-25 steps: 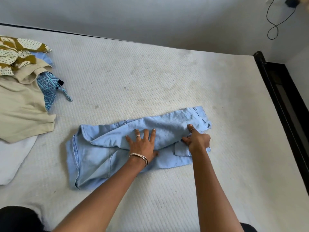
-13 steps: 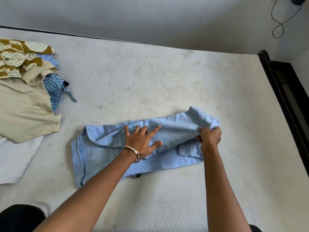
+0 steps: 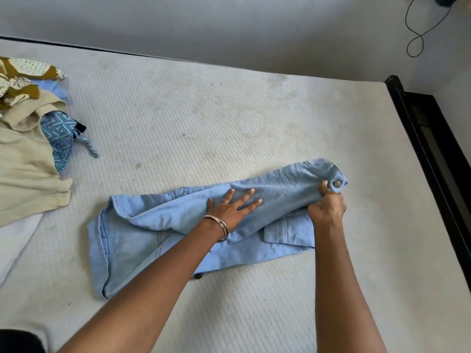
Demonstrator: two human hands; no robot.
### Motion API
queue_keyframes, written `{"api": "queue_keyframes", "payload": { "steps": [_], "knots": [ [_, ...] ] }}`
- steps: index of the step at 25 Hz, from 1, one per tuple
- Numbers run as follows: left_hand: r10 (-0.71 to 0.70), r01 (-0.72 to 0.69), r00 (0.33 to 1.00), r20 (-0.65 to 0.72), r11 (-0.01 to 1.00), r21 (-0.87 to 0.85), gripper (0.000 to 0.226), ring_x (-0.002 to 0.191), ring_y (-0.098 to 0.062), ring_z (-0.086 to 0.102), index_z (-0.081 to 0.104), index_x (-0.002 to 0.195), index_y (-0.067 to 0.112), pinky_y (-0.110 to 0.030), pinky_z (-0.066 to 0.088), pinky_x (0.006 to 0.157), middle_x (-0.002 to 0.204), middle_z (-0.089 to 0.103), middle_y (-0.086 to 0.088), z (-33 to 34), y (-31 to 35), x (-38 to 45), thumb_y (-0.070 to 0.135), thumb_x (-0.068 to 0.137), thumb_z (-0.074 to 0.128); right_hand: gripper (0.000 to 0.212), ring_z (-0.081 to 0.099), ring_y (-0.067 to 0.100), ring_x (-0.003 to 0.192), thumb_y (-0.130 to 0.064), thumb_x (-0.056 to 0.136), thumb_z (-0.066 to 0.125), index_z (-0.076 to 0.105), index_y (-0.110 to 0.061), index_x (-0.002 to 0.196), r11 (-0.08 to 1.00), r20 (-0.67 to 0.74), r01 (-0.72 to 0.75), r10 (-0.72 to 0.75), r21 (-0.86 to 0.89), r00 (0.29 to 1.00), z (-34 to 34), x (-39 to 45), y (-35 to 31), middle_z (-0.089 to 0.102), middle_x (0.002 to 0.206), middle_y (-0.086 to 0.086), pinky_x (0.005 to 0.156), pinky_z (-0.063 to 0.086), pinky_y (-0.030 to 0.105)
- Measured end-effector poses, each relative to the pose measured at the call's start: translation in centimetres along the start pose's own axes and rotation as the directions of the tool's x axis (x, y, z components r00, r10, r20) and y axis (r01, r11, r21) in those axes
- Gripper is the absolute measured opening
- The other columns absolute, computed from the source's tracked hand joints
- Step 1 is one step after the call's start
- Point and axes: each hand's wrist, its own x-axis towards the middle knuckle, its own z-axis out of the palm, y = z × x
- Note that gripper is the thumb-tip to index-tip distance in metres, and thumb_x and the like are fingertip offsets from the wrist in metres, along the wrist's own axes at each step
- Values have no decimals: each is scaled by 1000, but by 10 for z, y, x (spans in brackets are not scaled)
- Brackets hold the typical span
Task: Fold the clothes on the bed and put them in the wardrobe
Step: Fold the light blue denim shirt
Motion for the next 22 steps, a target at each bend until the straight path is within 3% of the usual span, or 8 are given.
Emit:
{"api": "queue_keyframes", "payload": {
  "steps": [6, 8, 10, 11, 13, 16, 19, 22],
  "knots": [
    [-7, 12, 991, 133, 999, -39, 117, 144, -33, -23, -34, 126, 64, -77, 7, 99, 145, -42, 25, -2, 10, -3, 12, 88, 63, 50, 59, 11, 96, 17, 87, 52, 49, -17, 124, 885, 354, 459, -404, -84, 843, -3, -11, 10, 61, 114, 8, 86, 47, 24],
    [0, 12, 987, 159, 997, -74, 117, 143, -33, -25, -34, 121, 68, -79, 7, 97, 144, -40, 28, -3, 10, -1, 11, 88, 63, 64, 53, 14, 121, 22, 80, 48, 55, -16, 131, 534, 658, 775, -455, -337, 600, -6, -19, 6, 55, 137, 9, 97, 47, 31],
    [-10, 22, 983, 181, 998, -66, 115, 142, -33, -27, -31, 124, 68, -79, 6, 97, 144, -39, 28, -4, 11, -1, 6, 89, 60, 70, 27, 16, 144, 15, 77, 50, 58, -30, 131, -107, 899, 893, -94, -437, 429, -13, -26, 10, 38, 154, -4, 112, 25, 47],
    [-23, 32, 980, 197, 999, -43, 113, 142, -33, -28, -27, 128, 67, -79, 6, 98, 146, -38, 27, -5, 12, -2, 2, 89, 58, 70, 11, 16, 149, 6, 81, 52, 53, -39, 134, -319, 873, 858, 147, -403, 464, -22, -26, 16, 24, 160, -11, 114, 12, 53],
    [-28, 37, 982, 185, 998, -41, 111, 142, -32, -27, -18, 135, 64, -78, 6, 101, 150, -33, 25, -8, 15, -5, -3, 87, 57, 64, -10, 13, 150, -19, 89, 57, 36, -48, 143, -350, 779, 839, 338, -417, 529, -36, -30, 18, 2, 162, -18, 115, -3, 60],
    [-17, 18, 1000, 10, 989, -144, 97, 148, -23, -9, 9, 148, 49, -73, 10, 108, 159, -8, 18, -1, 6, -17, -9, 84, 53, 59, -6, 9, 150, -52, 93, 47, 33, -39, 149, -59, 849, 851, 63, -521, 524, -25, -44, 15, 6, 161, -17, 116, -7, 48],
    [-38, -9, 875, -482, 996, -94, 68, 137, -21, 41, 53, 134, 27, -61, 35, 104, 147, 44, 2, 32, 0, -38, -1, 75, 71, 58, -11, 20, 151, -57, 100, 19, 18, -37, 155, -406, 798, 745, 62, -529, 600, -17, -38, 37, -5, 164, -10, 119, -6, 53],
    [-164, 169, 893, -419, 985, -26, 57, 141, -22, 33, 37, 143, 43, -67, 13, 110, 154, 33, 10, 64, 8, -59, 32, 88, 48, 64, -19, 27, 149, -70, 92, 2, -8, -48, 151, -407, 611, 592, 98, -696, 785, -22, -26, 58, -21, 161, -15, 116, -10, 60]
  ]
}}
